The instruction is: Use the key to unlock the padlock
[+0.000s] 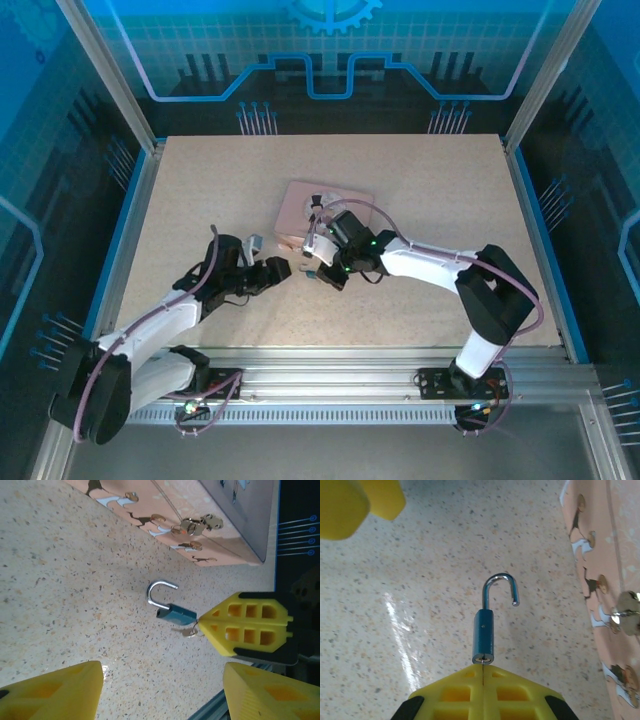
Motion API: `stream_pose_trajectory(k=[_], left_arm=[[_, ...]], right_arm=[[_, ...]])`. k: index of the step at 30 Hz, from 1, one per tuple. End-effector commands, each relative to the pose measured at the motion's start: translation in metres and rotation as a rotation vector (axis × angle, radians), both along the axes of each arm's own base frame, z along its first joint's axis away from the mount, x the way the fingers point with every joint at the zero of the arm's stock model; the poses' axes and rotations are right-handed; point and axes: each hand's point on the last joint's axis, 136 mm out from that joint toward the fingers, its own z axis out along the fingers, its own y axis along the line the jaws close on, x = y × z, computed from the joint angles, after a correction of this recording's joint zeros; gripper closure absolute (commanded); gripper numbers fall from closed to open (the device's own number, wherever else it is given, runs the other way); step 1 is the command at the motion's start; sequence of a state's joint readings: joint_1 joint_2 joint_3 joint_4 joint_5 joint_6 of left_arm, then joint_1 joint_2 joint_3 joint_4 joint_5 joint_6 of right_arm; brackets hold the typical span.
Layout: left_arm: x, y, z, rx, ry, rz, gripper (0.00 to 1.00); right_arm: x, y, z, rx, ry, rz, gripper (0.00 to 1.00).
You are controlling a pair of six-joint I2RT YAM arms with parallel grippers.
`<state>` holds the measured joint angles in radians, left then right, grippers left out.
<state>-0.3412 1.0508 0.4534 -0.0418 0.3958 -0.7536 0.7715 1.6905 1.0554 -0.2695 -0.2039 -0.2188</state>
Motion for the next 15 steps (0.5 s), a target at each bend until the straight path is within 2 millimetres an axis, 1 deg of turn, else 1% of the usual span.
stream_pose_trajectory(k=[1,6,10,15], left_arm=[[-0.009,0.016,-0.010,0.037,0.042,0.046,0.34],[-0.014,0.025,-0.012,0.045,0.053,0.070,0.33],[-0.014,0.028,-0.013,0.039,0.059,0.078,0.33],[-0.013,0.028,-0.013,0.036,0.059,0.081,0.33]], right_arm=[[-0.015,0.018,0.012,0.082,0.023,0.028,1.00],[-0.029,0.030,0.001,0.083,0.058,0.051,1.00],[-0.039,0.038,-0.010,0.079,0.088,0.066,1.00],[-0.047,0.037,-0.024,0.074,0.131,0.061,1.00]])
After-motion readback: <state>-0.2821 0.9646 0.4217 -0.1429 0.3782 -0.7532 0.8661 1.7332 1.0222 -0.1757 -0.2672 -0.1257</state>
